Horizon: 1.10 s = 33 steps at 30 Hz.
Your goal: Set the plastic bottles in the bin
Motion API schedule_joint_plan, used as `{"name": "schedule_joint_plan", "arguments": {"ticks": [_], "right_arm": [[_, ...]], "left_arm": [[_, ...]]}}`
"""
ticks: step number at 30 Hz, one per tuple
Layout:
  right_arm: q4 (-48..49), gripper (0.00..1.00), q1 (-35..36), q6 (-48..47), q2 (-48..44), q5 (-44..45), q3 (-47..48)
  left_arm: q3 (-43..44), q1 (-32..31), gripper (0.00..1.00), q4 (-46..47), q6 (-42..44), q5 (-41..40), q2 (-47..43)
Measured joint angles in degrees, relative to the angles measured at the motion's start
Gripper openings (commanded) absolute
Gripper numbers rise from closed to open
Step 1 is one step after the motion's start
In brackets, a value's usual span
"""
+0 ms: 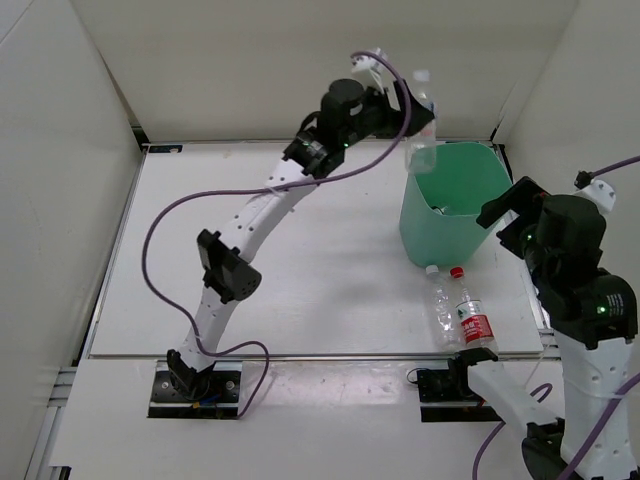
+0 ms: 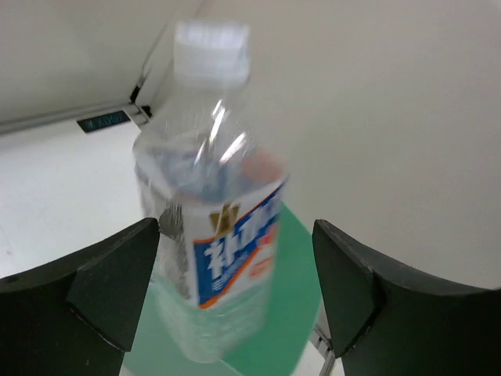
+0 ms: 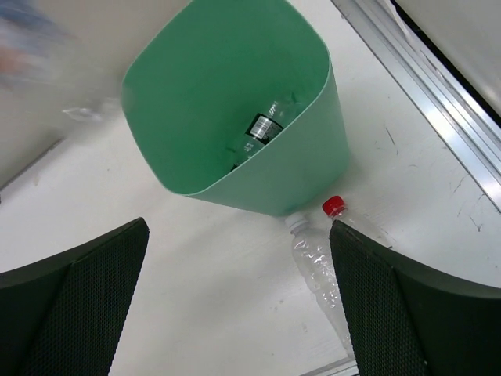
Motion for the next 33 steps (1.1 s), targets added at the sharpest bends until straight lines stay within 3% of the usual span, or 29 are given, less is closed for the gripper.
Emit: {"name": "schedule_joint_plan", "arguments": {"ticks": [8,13,24,29,33], "right_arm": [[-1.64,1.0,0.0,-2.23,-4.46,-0.24,1.66],[-2.38,1.0,0.0,-3.58,-7.41,-0.63,0.55],[-3.21,1.0,0.0,-2.23,-7.78,-0.13,-4.61],[-3.45,1.0,0.0,-0.15,-7.74,1.03,-5.25],[-3.52,1.0,0.0,1.18,-7.72,1.7,-8.33]], "left_arm": [[-1.07,-4.85,0.97,4.26,1.75,-1.55,6.73],[-2.14,-6.56,1.0,7.69,2.64,-1.88,5.68],[-15.04,-7.78,1.0,8.74,7.5,-3.76,-0.94],[-26.23,-6.75,1.0,8.0,9.38,-5.53,-9.92],[-41.97,-5.44,1.0,7.96,10.97,-10.32,-23.34]]}}
